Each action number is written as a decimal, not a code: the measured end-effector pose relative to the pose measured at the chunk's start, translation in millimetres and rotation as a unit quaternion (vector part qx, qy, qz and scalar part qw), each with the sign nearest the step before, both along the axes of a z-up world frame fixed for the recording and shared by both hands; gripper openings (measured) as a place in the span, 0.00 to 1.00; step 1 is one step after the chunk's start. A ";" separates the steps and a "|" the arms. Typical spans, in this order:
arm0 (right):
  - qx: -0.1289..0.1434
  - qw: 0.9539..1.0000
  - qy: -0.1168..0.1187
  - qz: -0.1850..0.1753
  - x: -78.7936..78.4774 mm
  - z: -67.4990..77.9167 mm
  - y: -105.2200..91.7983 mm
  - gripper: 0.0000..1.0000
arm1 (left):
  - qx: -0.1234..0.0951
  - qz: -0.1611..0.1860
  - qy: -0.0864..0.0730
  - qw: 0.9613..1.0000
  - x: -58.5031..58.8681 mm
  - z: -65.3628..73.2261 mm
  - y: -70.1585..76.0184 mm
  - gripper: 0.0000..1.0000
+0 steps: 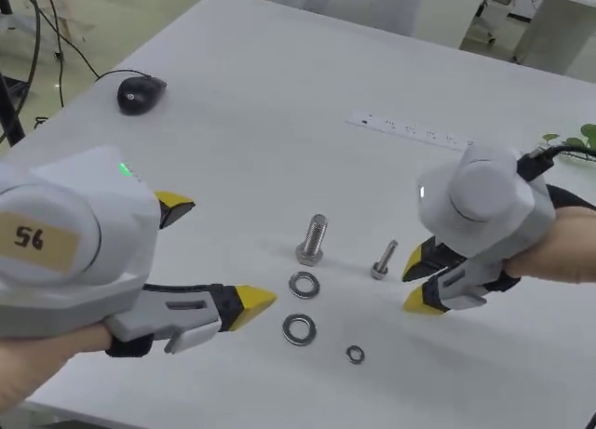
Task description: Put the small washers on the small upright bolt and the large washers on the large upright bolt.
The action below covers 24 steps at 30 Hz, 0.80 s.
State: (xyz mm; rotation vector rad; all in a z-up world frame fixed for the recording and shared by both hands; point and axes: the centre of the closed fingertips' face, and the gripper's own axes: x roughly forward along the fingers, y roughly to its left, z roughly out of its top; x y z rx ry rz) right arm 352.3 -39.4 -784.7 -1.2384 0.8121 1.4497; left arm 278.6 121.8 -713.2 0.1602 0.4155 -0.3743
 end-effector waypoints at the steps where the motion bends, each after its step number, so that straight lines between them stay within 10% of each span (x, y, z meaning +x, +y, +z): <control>1: 0.001 1.000 0.001 0.001 -2.6 -0.9 0.3 0.21 | 0.001 -0.001 -0.001 1.000 -0.1 0.2 -0.4 0.70; 24: -0.006 0.998 0.051 0.042 -60.3 -37.7 24.0 0.21 | 0.007 -0.002 -0.001 1.000 -1.7 0.2 0.1 0.71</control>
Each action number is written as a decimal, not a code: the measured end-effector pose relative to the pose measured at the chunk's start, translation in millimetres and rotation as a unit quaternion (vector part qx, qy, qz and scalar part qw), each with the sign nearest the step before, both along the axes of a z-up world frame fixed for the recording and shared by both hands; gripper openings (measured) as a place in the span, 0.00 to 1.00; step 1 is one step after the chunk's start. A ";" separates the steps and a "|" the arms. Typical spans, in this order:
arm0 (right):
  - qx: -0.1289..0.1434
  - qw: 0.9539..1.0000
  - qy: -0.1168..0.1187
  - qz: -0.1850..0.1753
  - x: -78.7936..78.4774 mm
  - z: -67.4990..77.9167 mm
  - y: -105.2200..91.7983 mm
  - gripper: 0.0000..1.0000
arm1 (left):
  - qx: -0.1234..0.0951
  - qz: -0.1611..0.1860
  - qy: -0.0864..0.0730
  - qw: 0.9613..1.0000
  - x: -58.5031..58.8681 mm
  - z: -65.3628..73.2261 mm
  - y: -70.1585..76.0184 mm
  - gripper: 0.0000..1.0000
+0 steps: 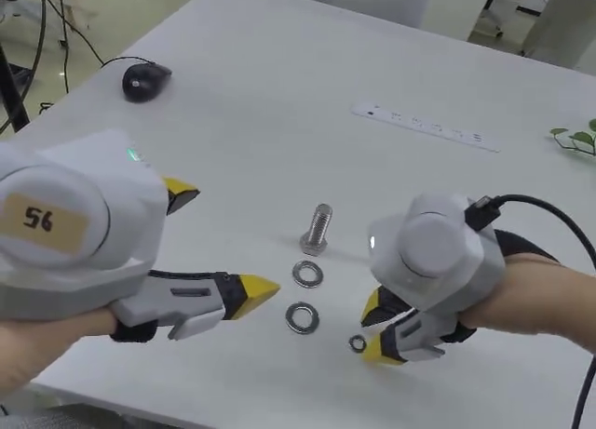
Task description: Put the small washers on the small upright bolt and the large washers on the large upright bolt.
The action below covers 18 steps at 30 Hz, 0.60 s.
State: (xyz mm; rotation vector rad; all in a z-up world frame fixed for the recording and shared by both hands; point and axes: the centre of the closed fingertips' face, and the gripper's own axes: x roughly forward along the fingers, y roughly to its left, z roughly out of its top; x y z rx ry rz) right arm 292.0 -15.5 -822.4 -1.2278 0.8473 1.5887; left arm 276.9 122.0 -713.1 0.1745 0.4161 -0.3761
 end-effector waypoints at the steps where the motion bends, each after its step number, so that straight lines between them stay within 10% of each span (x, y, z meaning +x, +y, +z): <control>1: -0.002 1.000 0.001 0.001 -0.7 -1.6 0.1 0.21 | -0.001 0.000 -0.001 1.000 0.1 0.4 -0.1 0.71; 18: 0.007 1.000 0.005 0.000 -2.6 -3.4 -0.8 0.19 | -0.025 -0.003 -0.021 0.999 2.3 27.8 -7.9 0.71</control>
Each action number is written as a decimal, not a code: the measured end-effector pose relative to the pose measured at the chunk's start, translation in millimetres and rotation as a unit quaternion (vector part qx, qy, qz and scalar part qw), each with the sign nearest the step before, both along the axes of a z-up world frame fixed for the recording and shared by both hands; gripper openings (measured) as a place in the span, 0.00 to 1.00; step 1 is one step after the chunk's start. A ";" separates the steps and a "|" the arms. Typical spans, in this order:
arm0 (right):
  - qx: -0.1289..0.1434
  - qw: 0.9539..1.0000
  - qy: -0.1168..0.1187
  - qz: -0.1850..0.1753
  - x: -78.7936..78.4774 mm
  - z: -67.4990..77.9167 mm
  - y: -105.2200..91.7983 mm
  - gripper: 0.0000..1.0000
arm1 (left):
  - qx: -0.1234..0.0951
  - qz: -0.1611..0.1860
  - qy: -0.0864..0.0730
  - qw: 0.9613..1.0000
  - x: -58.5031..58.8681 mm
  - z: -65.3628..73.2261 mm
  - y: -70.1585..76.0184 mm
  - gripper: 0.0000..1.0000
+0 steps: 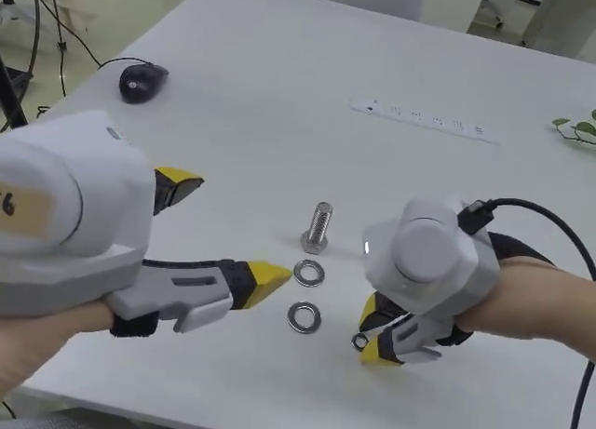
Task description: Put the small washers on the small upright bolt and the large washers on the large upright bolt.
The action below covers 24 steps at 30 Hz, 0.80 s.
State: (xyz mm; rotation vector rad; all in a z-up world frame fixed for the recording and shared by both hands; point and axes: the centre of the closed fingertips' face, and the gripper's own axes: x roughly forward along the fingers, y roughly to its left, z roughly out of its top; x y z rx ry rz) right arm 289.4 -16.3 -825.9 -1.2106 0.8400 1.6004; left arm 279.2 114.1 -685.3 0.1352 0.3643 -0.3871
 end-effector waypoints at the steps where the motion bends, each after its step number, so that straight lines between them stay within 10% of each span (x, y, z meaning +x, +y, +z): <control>1: 0.002 1.000 0.001 -0.002 0.0 0.0 0.2 0.19 | 0.002 -0.002 -0.001 1.000 -0.2 2.8 -1.8 0.71; 17: 0.011 1.000 0.010 -0.028 0.5 1.2 1.6 0.12 | 0.004 -0.011 0.006 1.000 -5.1 5.6 -13.0 0.71; 24: 0.030 0.997 0.009 -0.066 30.9 31.6 -7.4 0.12 | 0.002 -0.005 0.005 1.000 -4.3 4.8 -7.9 0.70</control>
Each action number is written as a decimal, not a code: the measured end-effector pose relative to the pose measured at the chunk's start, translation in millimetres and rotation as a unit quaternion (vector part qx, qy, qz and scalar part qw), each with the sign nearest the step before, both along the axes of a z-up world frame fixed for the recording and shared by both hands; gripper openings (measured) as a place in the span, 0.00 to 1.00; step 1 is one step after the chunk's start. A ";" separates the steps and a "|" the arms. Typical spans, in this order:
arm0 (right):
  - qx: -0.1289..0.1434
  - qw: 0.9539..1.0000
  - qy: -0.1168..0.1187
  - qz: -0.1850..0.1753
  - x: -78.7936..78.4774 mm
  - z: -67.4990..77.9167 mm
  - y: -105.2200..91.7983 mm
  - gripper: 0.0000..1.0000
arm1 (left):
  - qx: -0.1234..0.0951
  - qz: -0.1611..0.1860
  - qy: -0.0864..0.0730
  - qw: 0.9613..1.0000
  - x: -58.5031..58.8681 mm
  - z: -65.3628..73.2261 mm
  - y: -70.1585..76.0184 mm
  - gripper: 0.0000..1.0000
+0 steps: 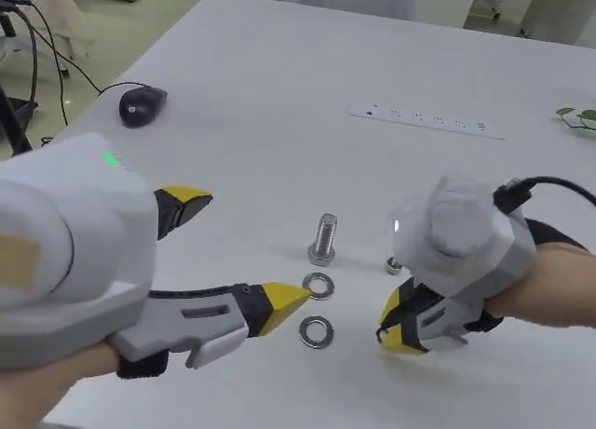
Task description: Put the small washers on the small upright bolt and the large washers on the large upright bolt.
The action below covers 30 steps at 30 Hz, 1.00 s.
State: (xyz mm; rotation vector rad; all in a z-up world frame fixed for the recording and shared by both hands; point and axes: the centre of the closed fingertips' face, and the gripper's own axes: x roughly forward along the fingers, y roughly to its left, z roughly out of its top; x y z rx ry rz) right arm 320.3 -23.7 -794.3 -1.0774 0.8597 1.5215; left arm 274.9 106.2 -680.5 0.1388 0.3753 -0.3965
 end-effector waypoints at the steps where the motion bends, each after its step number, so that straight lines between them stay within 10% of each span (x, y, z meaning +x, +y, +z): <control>1: 0.001 1.000 -0.007 -0.004 7.1 4.9 -1.6 0.12 | 0.000 0.001 0.000 1.000 0.3 -0.1 0.6 0.71; 12: 0.013 0.997 -0.050 -0.049 69.2 51.0 -6.0 0.12 | -0.010 0.009 -0.004 1.000 1.6 -2.4 6.7 0.70; 30: 0.002 0.998 -0.051 -0.031 79.2 36.9 11.1 0.12 | -0.016 0.009 0.004 1.000 5.9 -7.8 5.8 0.70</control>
